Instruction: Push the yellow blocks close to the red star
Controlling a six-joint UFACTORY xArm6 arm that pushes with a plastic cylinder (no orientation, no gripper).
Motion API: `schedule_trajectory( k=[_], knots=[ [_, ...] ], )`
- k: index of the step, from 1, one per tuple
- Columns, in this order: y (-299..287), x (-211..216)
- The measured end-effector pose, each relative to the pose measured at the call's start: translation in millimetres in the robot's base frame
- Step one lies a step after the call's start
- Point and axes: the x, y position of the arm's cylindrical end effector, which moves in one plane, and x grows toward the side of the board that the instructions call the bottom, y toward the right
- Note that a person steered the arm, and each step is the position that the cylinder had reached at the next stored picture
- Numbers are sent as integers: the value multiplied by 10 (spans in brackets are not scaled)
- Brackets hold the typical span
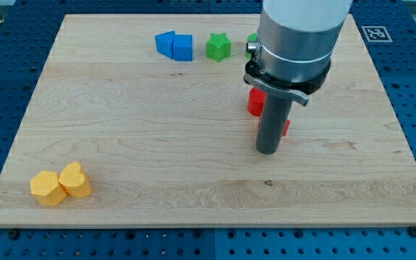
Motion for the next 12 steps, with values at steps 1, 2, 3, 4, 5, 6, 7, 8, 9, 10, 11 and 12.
schedule_trajectory(
  k=[1,2,3,4,5,6,7,8,9,10,11,12],
  knots=[
    [0,-20],
    [-75,-20],
    [-467,-20],
    [-1055,-20],
    [-1692,-20],
    [-2291,-20],
    [-2948,-20],
    [-3545,-20],
    [-3855,-8],
    [-3864,284],
    [-3862,737],
    [-3862,786]
  ],
)
